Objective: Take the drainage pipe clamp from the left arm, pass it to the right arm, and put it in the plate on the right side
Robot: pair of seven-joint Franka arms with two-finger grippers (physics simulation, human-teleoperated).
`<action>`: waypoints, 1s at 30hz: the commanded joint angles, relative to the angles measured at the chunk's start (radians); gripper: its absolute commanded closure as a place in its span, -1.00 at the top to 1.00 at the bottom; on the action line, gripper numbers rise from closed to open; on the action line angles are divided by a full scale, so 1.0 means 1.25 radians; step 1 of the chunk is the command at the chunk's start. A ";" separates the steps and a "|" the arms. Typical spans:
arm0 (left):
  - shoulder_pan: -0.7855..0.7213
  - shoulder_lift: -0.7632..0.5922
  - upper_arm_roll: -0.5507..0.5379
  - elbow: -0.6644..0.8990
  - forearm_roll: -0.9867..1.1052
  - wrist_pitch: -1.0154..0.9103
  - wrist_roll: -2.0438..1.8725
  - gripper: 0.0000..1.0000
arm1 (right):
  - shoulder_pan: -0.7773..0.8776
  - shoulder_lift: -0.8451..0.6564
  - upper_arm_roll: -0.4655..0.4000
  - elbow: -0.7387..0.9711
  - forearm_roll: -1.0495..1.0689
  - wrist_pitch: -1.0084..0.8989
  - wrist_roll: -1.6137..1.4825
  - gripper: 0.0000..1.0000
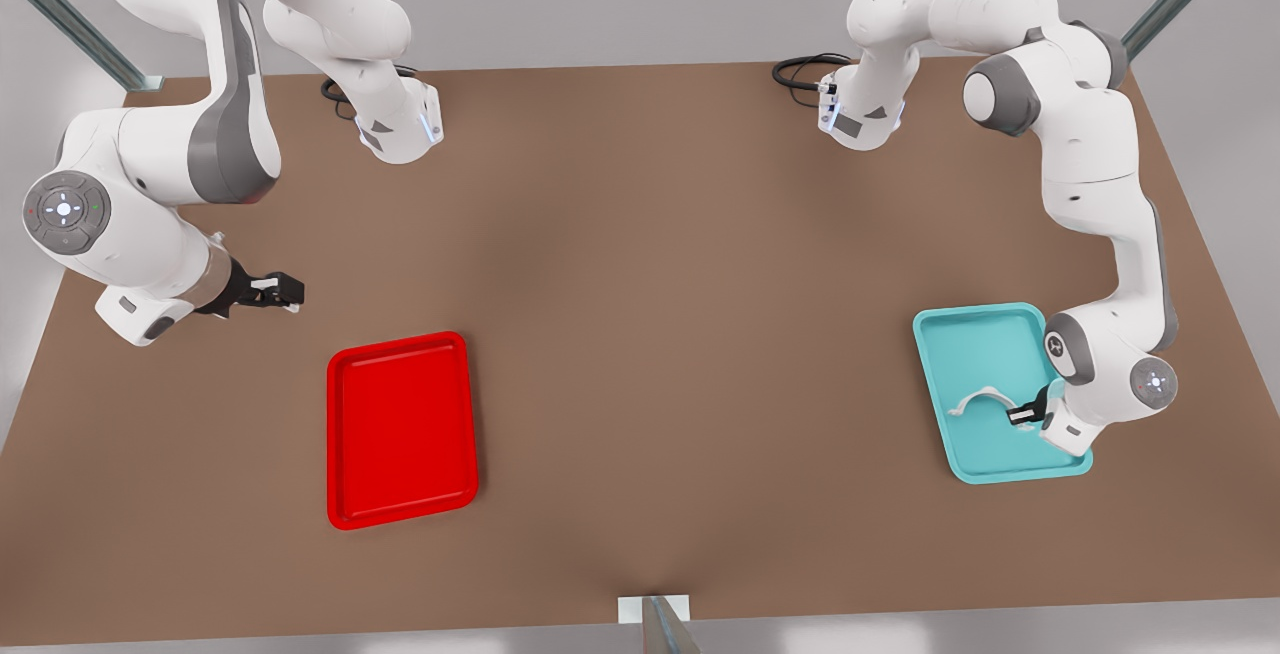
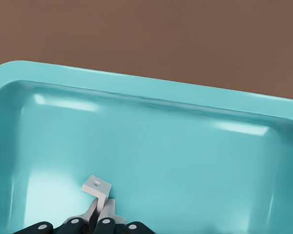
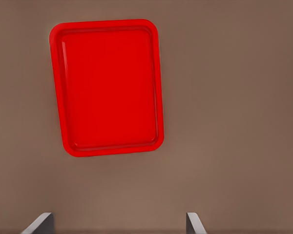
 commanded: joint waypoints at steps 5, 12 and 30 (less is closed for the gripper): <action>0.000 0.002 0.000 0.000 -0.005 -0.001 0.004 -0.57 | 0.000 -0.001 -0.001 0.002 0.002 0.000 -0.008 1.00; -0.002 -0.019 0.000 -0.001 -0.003 -0.012 0.004 -0.57 | 0.000 -0.001 -0.001 0.000 0.002 0.004 -0.009 1.00; -0.245 -0.153 -0.168 0.007 -0.037 -0.281 -0.757 -0.57 | 0.128 0.187 0.015 0.122 0.074 0.042 -0.322 1.00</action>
